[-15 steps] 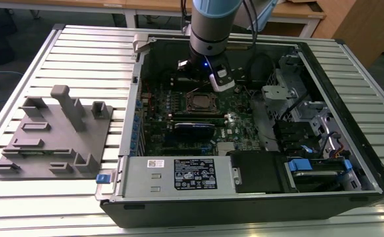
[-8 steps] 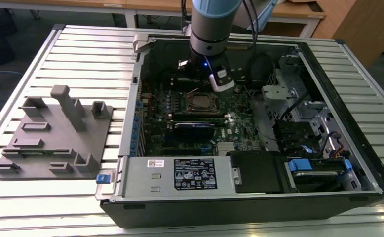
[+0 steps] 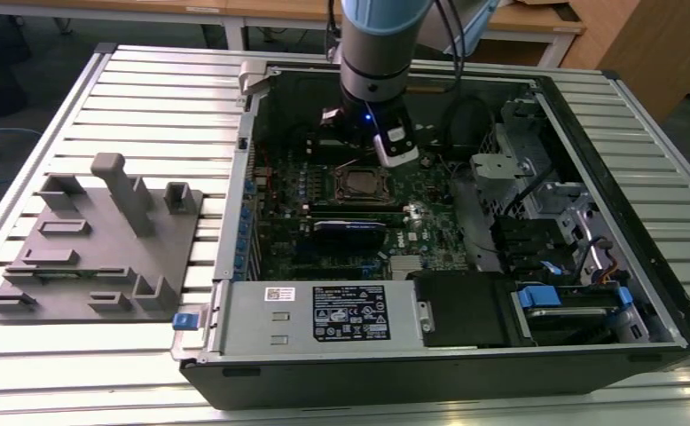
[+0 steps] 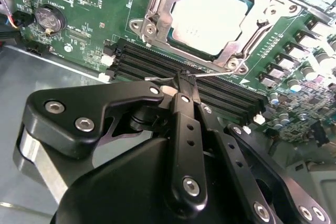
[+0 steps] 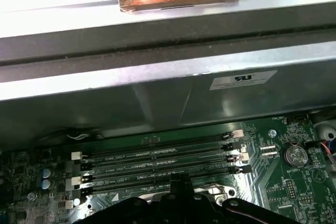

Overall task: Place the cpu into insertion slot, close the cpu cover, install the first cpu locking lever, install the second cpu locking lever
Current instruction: 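Install the first cpu locking lever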

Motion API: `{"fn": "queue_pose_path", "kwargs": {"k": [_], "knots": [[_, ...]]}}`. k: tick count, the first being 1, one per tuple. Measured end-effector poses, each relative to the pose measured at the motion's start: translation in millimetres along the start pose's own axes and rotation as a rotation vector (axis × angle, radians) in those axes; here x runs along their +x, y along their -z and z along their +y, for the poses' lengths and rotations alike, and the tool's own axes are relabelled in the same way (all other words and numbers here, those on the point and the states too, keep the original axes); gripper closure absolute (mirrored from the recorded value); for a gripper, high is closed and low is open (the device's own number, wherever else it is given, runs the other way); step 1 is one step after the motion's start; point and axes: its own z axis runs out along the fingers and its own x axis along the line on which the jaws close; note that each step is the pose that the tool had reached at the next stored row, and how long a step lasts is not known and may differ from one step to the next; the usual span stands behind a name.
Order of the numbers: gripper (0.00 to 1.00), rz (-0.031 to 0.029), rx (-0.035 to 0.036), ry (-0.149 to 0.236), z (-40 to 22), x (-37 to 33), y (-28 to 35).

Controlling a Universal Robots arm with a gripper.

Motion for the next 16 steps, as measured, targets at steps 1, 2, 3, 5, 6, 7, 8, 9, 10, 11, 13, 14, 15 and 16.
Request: {"fn": "queue_pose_path", "kwargs": {"k": [1,2,3,5,6,7,8,9,10,11,13,14,15,16], "knots": [[0.89,-0.0054,-0.0016,0.002,-0.2,0.8,-0.2],[0.89,-0.0114,-0.0036,0.003,-0.5,1.6,-0.4],[0.89,-0.0167,-0.0063,0.005,-0.7,2.3,-0.8],[0.89,-0.0238,-0.0125,0.007,-0.9,2.6,-1.4],[0.89,-0.0266,-0.0165,0.007,-1.0,2.6,-1.6],[0.89,-0.0300,-0.0201,0.008,-1.1,2.6,-1.8],[0.89,-0.0341,-0.0233,0.009,-1.2,2.7,-2.0],[0.89,-0.0392,-0.0265,0.010,-1.4,2.7,-2.2],[0.89,-0.0458,-0.0301,0.012,-1.8,2.8,-2.3],[0.89,-0.0520,-0.0332,0.014,-2.2,3.0,-2.3],[0.89,-0.0621,-0.0382,0.018,-3.2,4.0,-2.6],[0.89,-0.0649,-0.0400,0.019,-3.5,4.5,-3.0],[0.89,-0.0672,-0.0420,0.019,-3.8,5.0,-3.5],[0.89,-0.0690,-0.0443,0.019,-4.1,5.3,-3.9]]}}
